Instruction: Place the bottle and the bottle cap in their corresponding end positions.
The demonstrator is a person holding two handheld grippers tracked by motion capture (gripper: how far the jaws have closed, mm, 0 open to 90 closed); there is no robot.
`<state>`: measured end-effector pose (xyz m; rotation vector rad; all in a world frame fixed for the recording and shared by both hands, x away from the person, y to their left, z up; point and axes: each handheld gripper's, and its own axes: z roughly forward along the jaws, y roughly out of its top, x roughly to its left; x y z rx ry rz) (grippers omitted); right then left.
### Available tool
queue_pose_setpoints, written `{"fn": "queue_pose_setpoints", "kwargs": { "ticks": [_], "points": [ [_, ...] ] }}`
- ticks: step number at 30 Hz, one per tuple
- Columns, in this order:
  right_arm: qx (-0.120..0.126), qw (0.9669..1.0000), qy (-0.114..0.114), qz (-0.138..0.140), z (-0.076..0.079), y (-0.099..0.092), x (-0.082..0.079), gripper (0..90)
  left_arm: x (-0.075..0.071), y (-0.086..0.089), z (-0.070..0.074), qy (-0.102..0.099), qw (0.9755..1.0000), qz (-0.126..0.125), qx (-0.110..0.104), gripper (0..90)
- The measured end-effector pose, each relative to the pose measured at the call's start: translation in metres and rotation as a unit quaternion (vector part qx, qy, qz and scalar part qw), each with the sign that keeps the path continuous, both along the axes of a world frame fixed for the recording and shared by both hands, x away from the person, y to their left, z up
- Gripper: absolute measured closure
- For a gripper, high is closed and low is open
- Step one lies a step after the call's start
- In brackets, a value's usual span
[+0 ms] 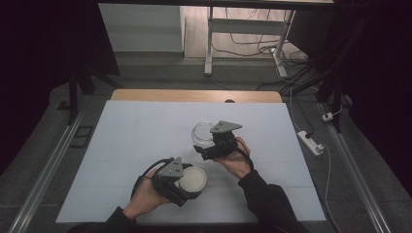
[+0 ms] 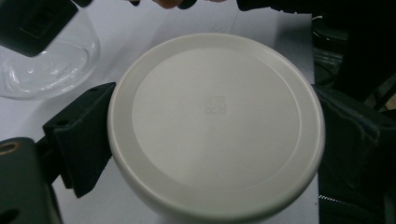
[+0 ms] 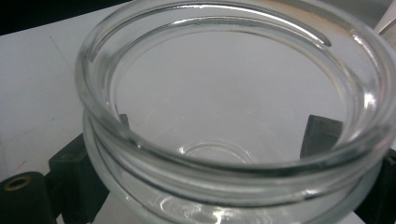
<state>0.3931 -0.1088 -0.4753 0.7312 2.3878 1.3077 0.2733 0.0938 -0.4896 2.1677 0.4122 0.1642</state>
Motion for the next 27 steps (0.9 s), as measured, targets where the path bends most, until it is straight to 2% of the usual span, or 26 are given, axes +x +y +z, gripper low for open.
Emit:
{"fn": "queue_pose_setpoints", "kwargs": {
  "ticks": [14,27],
  "points": [
    [-0.004,1.0000,-0.003,-0.007,-0.006,0.010,0.016,6.4,0.009,-0.010,-0.019,0.006,0.9999,0.011,0.005,8.3],
    [-0.006,0.9998,-0.003,-0.020,-0.012,0.015,0.033,6.4,0.023,-0.017,-0.033,0.017,0.9989,0.037,0.026,8.3]
  ]
}}
